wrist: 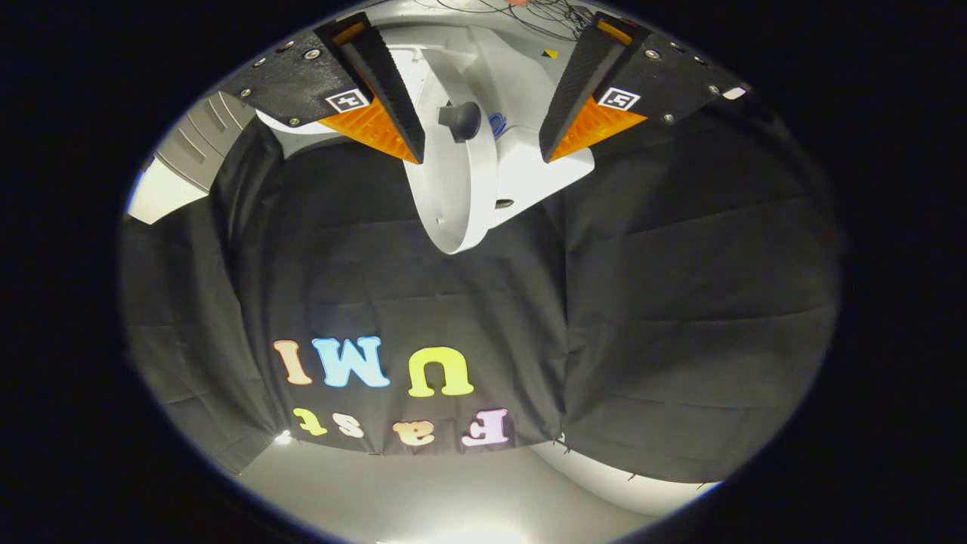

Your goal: Open the toilet lid.

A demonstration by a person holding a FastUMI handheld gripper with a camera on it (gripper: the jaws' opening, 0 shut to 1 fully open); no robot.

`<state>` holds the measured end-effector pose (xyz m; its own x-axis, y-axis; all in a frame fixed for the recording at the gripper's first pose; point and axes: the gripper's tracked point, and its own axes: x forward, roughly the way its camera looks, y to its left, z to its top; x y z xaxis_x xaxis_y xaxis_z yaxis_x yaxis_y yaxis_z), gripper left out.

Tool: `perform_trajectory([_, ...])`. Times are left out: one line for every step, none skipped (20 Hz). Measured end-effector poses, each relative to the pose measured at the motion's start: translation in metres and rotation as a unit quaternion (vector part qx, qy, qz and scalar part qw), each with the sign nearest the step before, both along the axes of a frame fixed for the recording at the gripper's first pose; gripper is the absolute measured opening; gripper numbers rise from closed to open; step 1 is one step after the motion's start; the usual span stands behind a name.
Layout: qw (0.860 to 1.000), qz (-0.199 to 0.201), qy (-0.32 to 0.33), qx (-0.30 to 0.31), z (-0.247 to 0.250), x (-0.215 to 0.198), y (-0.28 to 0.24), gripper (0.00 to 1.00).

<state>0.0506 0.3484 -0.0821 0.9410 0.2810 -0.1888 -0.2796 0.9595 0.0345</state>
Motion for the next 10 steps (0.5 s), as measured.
perform_trajectory([1.0,0.004,-0.014,-0.002,0.015,0.002,-0.009,0.94])
perform_trajectory([1.0,0.008,-0.029,-0.004,0.027,0.006,-0.017,0.94])
perform_trajectory([0.999,0.013,-0.041,-0.008,0.035,0.008,-0.029,0.94])
perform_trajectory([0.998,0.013,-0.055,-0.011,0.043,0.012,-0.041,0.94])
perform_trajectory([0.998,0.012,-0.065,-0.013,0.049,0.015,-0.056,0.94])
perform_trajectory([0.997,0.012,-0.07,-0.012,0.05,0.019,-0.069,0.94])
perform_trajectory([0.997,0.01,-0.072,-0.006,0.051,0.022,-0.085,0.94])
perform_trajectory([0.997,0.006,-0.071,0.001,0.052,0.025,-0.102,0.94])
perform_trajectory([0.997,0.002,-0.072,0.008,0.054,0.027,-0.118,0.94])
perform_trajectory([0.997,-0.004,-0.075,0.013,0.058,0.029,-0.135,0.94])
